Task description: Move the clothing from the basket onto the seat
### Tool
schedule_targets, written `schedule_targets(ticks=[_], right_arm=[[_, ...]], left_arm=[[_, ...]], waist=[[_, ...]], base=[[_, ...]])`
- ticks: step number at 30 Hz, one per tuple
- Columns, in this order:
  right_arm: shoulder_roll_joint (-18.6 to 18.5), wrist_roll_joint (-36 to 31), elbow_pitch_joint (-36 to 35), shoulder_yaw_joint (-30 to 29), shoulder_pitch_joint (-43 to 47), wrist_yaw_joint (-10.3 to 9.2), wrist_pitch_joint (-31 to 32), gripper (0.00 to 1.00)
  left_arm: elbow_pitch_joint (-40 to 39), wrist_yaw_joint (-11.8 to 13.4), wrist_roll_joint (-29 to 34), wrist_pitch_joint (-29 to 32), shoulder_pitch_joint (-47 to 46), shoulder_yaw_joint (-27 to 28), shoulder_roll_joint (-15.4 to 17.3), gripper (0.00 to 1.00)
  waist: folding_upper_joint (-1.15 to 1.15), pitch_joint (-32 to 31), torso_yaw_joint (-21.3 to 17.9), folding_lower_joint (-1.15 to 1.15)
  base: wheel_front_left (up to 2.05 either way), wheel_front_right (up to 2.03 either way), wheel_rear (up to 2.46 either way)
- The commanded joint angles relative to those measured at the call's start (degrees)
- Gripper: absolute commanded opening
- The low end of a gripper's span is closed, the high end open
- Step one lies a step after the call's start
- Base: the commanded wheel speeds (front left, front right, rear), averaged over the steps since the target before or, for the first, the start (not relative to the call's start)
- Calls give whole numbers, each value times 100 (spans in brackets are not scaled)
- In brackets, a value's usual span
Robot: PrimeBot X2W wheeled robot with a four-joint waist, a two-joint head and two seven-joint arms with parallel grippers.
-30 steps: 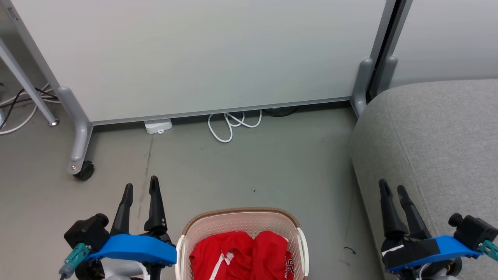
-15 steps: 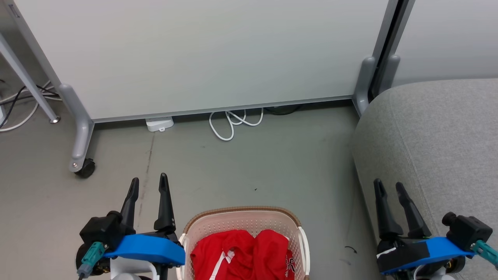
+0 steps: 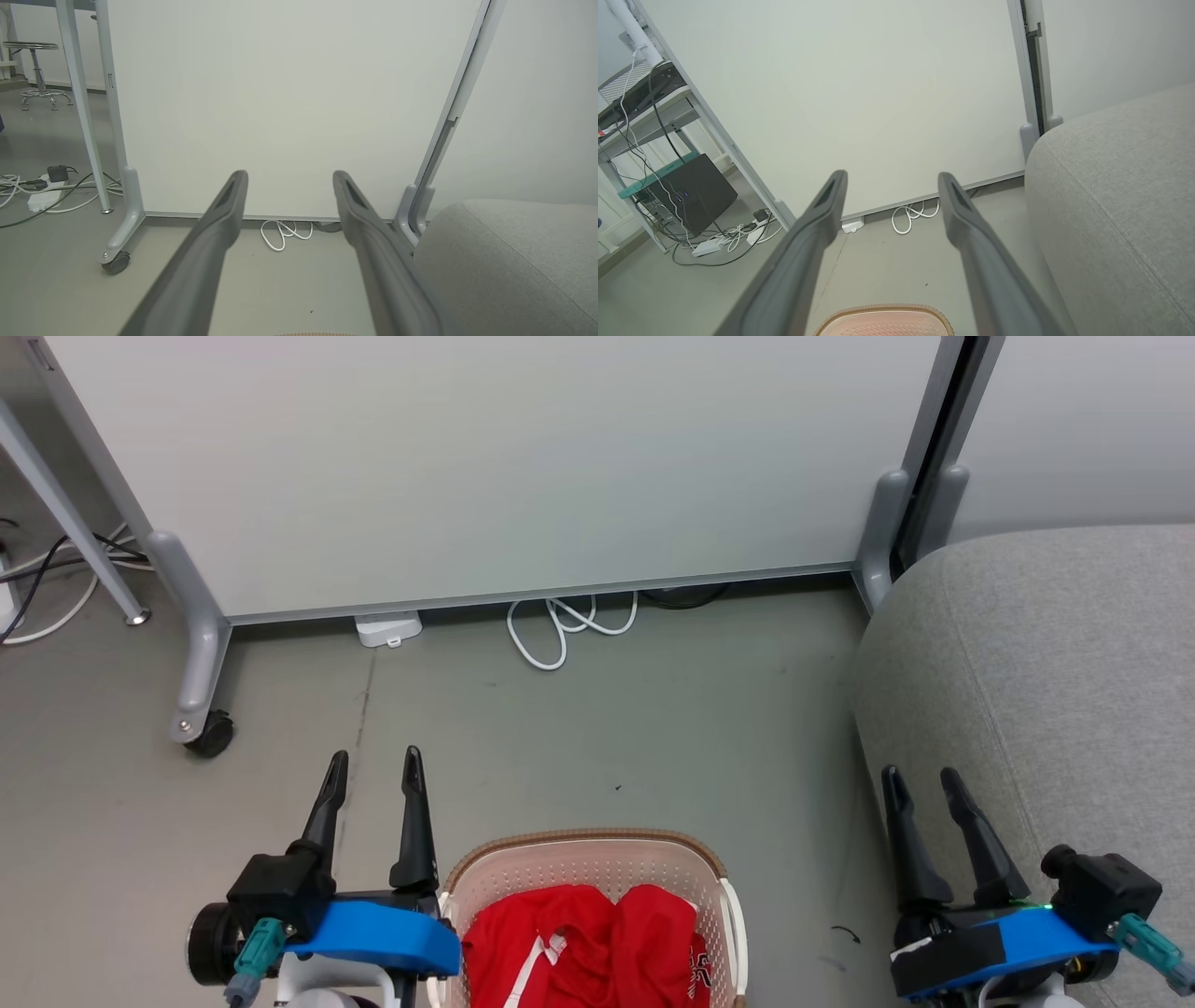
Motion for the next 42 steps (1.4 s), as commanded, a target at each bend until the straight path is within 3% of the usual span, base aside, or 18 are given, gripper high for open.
schedule_targets(ticks=[1, 25, 42], right_arm=[[-39, -91, -46, 15, 23, 13, -49, 100], [-43, -1020, -17, 90, 24, 15, -302, 100], [-41, -1078, 48, 32, 25, 16, -298, 100]], left_arm=[[-44, 31, 112, -52, -94, -10, 24, 100], [5, 99, 1160, -307, -91, -156, 25, 100], [149, 80, 1107, -304, -65, -124, 24, 100]], waist=[[0, 1, 2, 0], [0, 53, 19, 0], [0, 49, 0, 0]], base=[[0, 0, 0], [0, 0, 0], [0, 0, 0]])
